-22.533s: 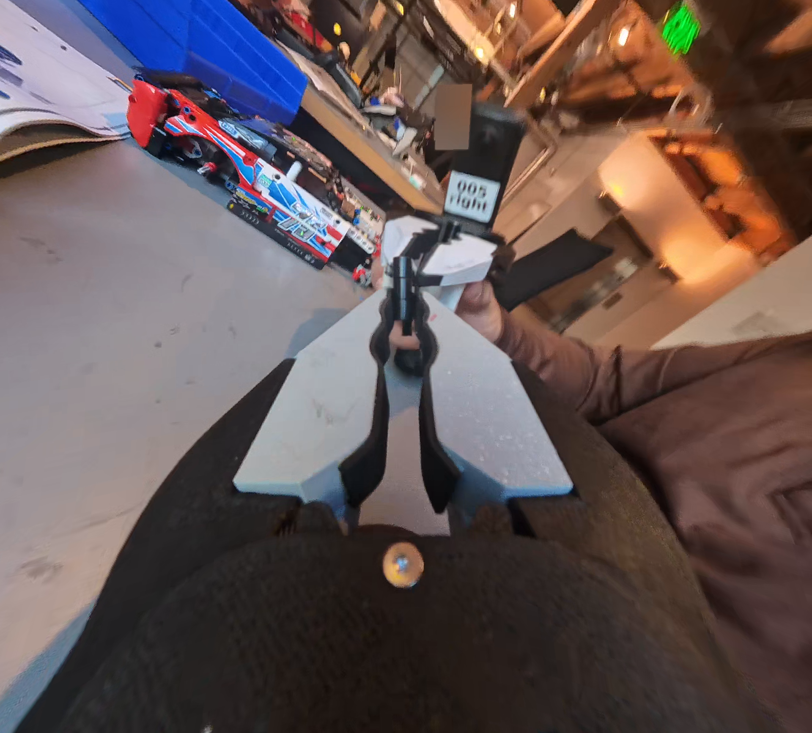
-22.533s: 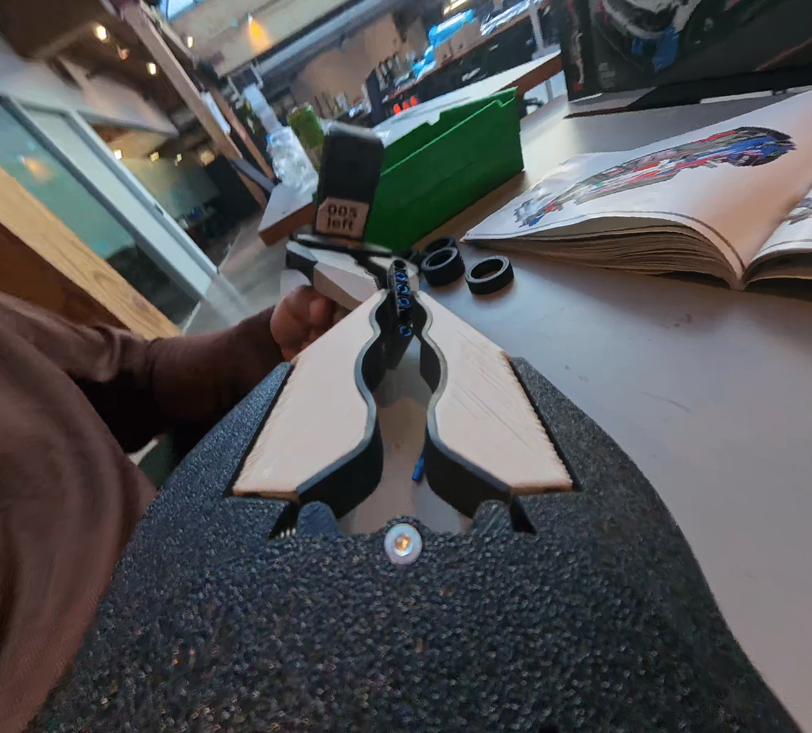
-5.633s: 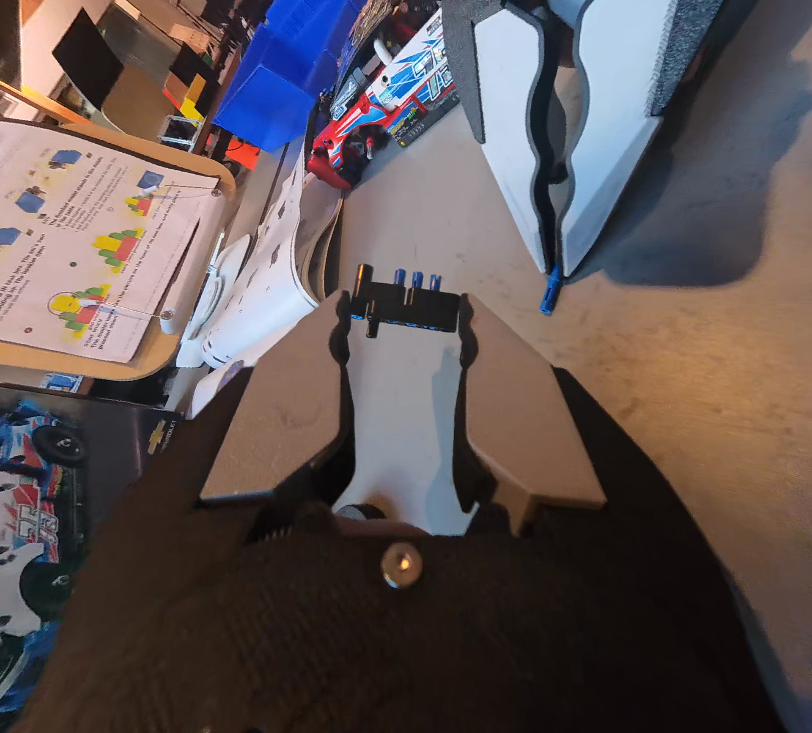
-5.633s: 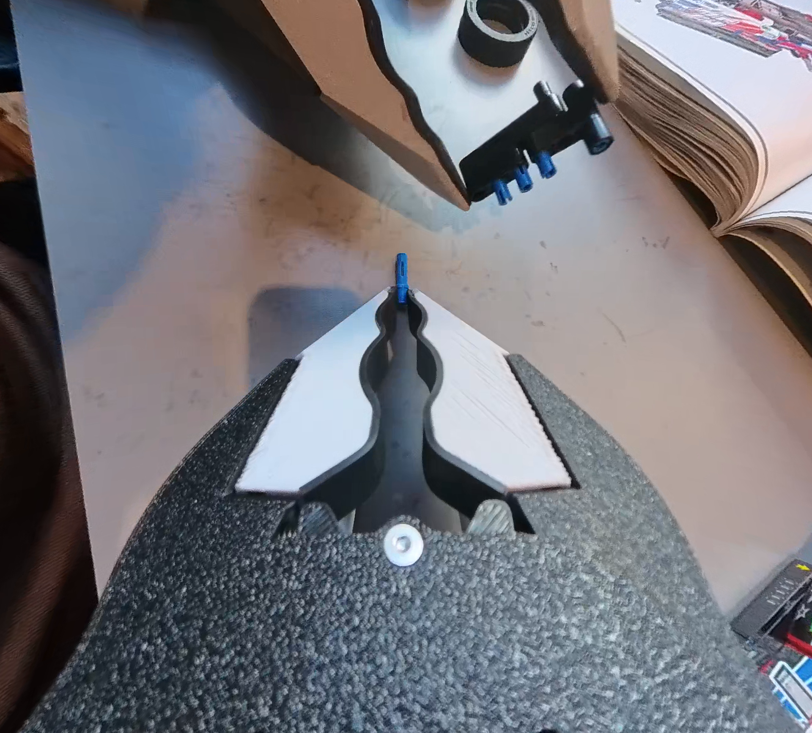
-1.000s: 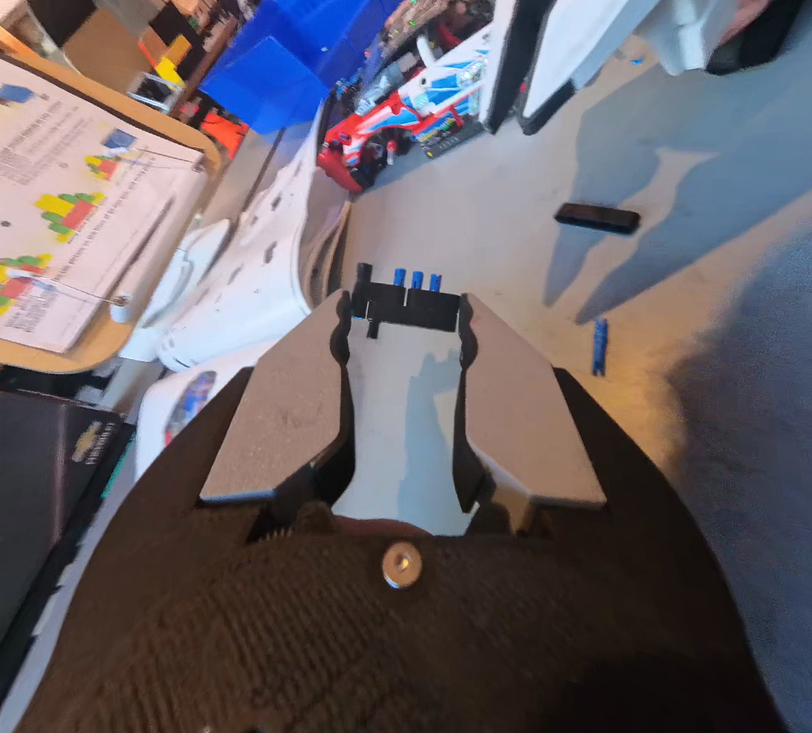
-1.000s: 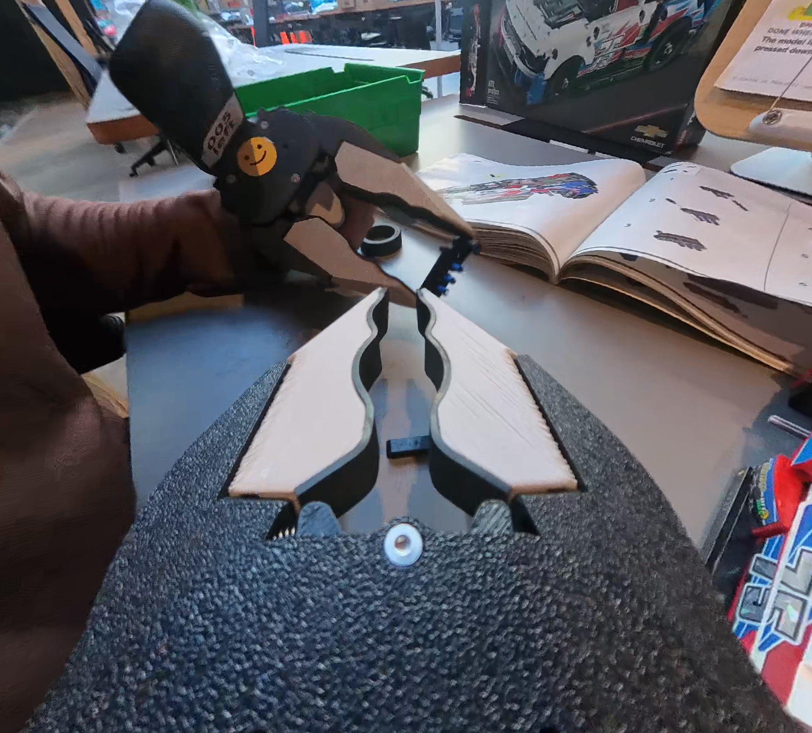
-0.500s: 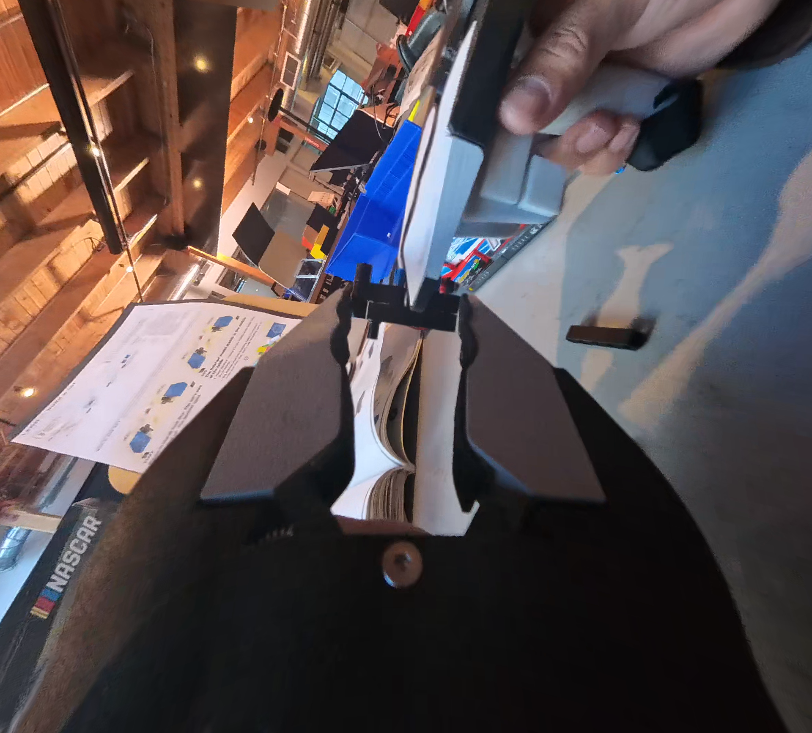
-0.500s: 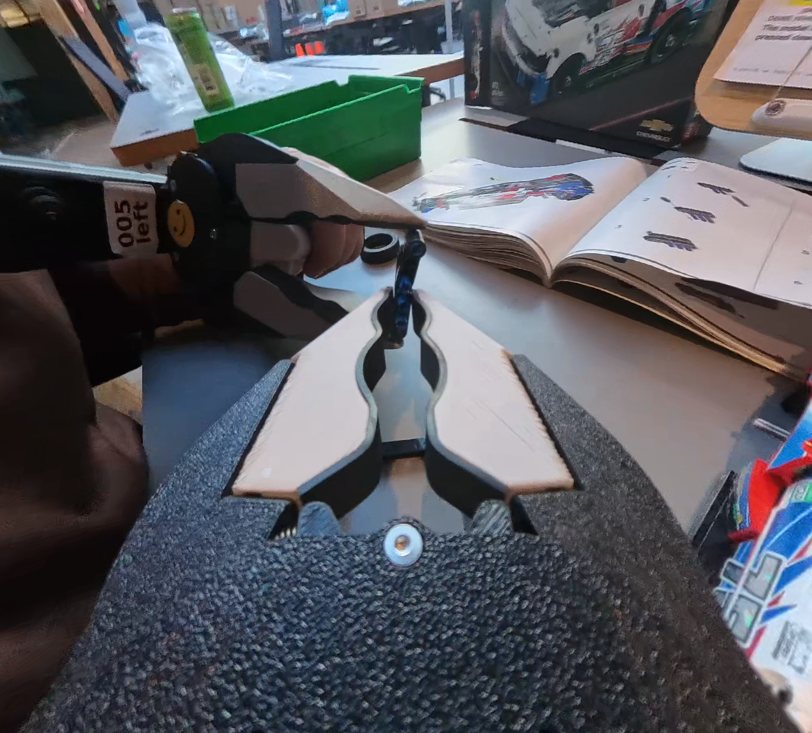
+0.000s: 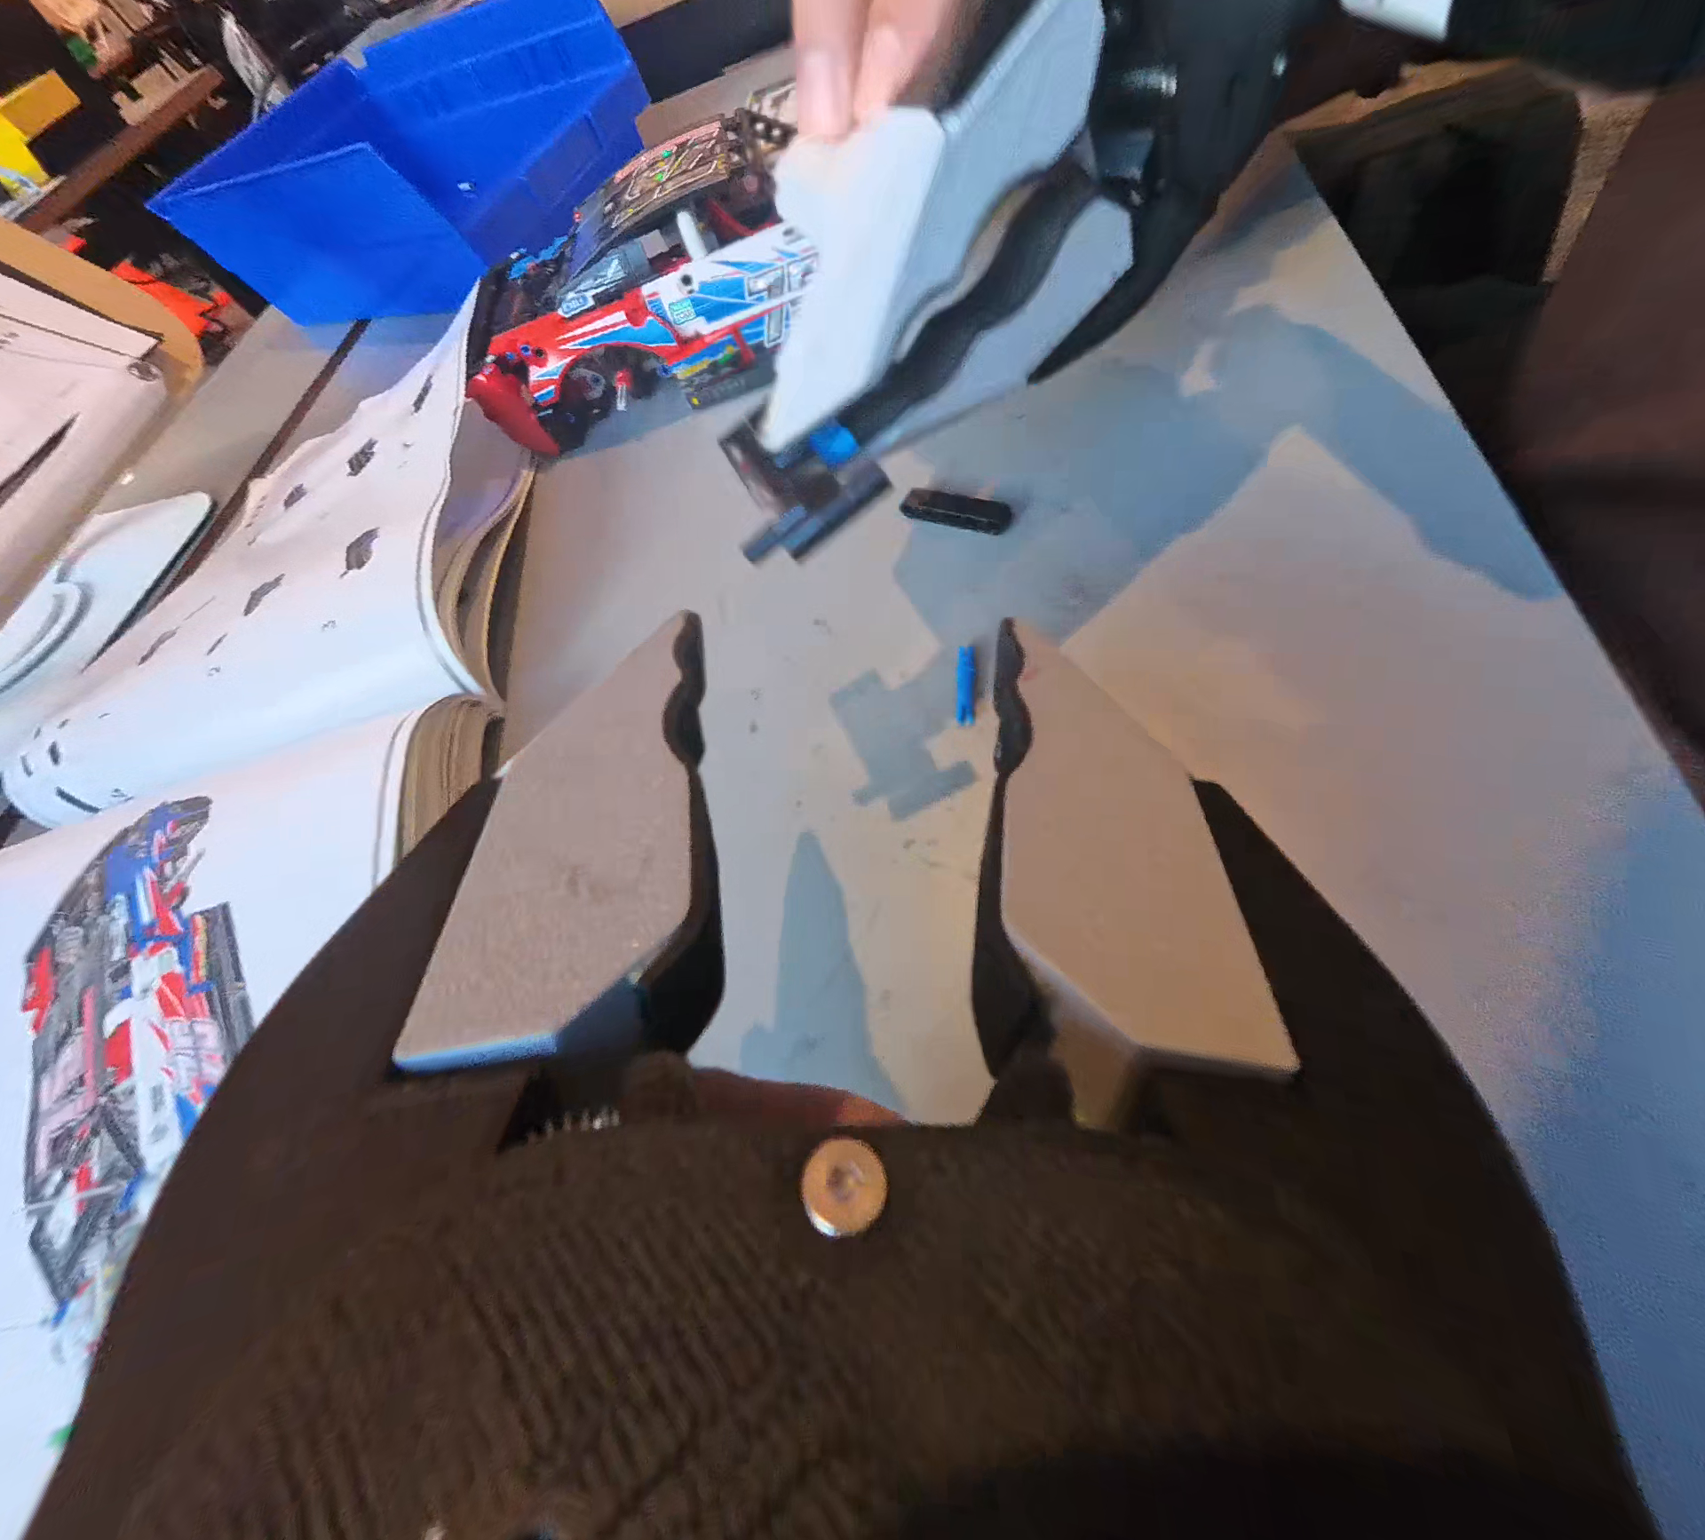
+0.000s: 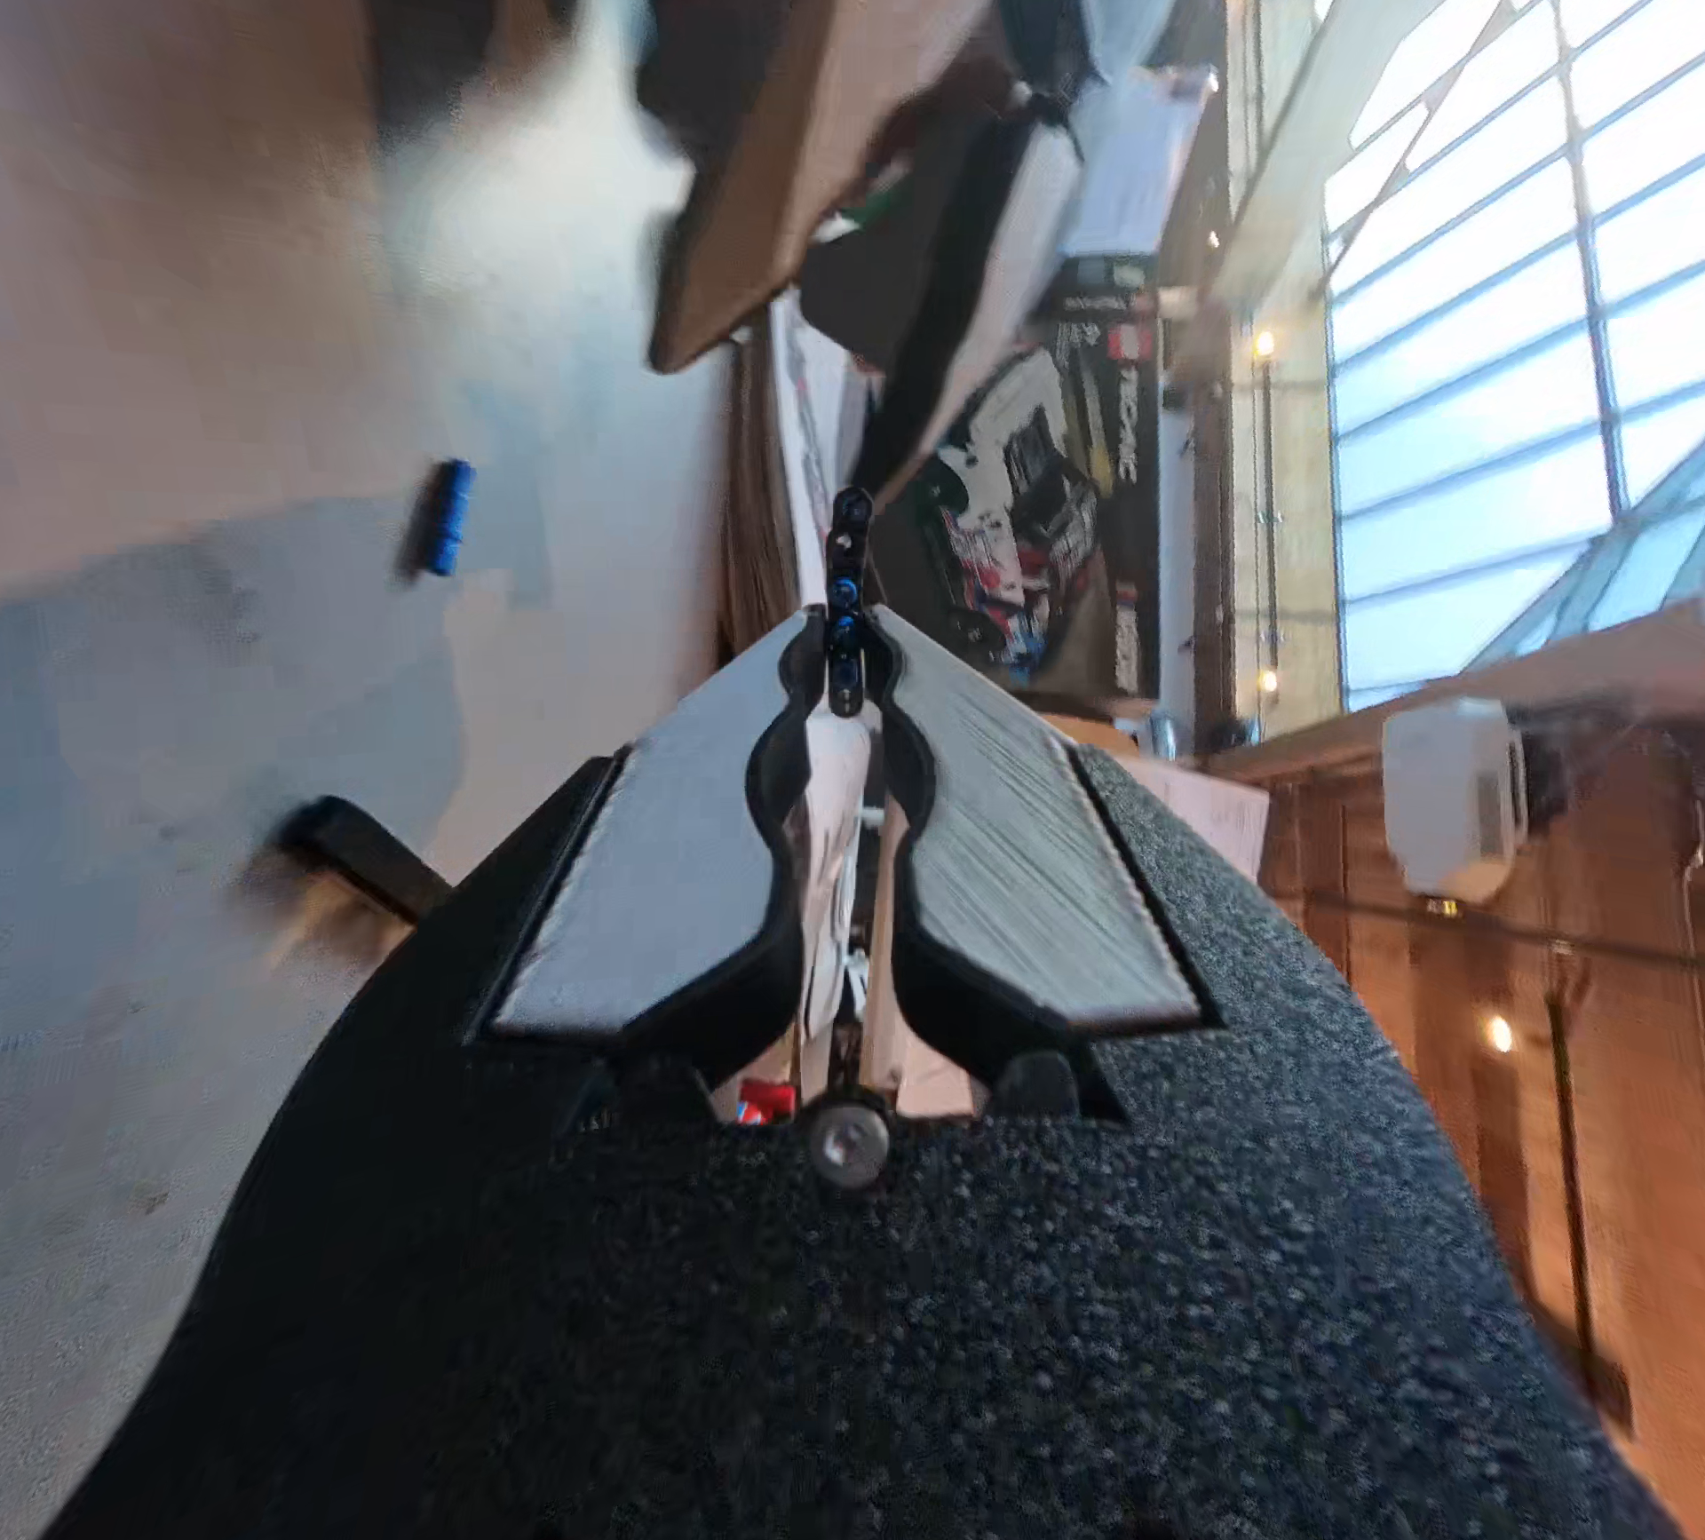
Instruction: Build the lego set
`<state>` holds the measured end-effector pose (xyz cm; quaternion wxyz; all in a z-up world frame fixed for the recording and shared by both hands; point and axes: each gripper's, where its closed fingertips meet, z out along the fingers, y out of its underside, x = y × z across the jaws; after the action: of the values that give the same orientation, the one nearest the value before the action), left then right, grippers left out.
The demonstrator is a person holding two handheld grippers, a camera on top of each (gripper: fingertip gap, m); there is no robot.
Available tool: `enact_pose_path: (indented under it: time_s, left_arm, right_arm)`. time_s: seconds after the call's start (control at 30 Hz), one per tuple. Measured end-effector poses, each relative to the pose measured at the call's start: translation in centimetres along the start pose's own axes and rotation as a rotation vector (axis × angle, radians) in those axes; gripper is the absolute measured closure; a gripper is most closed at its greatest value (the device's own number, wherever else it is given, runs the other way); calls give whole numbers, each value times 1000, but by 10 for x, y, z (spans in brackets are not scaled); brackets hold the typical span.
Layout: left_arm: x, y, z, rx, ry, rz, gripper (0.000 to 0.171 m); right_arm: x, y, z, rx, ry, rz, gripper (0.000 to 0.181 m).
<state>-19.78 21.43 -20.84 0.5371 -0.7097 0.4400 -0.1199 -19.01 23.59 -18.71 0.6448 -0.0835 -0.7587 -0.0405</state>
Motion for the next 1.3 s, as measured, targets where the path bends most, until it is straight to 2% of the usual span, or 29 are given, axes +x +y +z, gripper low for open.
enact_pose_path:
  time_s: [0.1,0.23,0.33,0.4,0.47,0.57,0.63,0.77,0.97,1.13,1.2,1.3]
  left_arm:
    - [10,-5,-7,36,83,-45,110]
    - [26,-14,-13,98,224,-101,110]
    - [29,-18,-19,122,274,-138,107]
    - [41,-25,-27,166,368,-179,106]
    - [50,-27,-30,185,438,-209,111]
    - [51,-13,-21,119,440,-223,112]
    - [57,-8,-19,88,475,-216,127]
    - [57,-7,-16,76,479,-228,130]
    - [58,-10,-18,90,517,-271,120]
    - [61,-8,-16,66,525,-256,123]
    - [54,7,-11,-15,442,-223,144]
    - [37,42,-3,-220,256,-163,145]
  right_arm:
    - [-11,-13,2,46,-52,-54,173]
    - [-5,-33,-1,136,-77,-50,173]
    - [-2,-50,-5,211,-103,-57,173]
    - [-8,-60,-7,248,-138,-62,174]
    - [-12,-68,-9,280,-159,-47,174]
    - [-13,-74,-11,306,-166,-10,174]
    - [-14,-73,-11,303,-161,6,174]
    - [-19,-70,-12,306,-153,12,174]
    - [-26,-73,-15,332,-166,3,174]
    - [-30,-77,-13,349,-190,12,174]
    - [-33,-71,-12,318,-243,85,170]
    - [-33,-58,-15,236,-363,314,168]
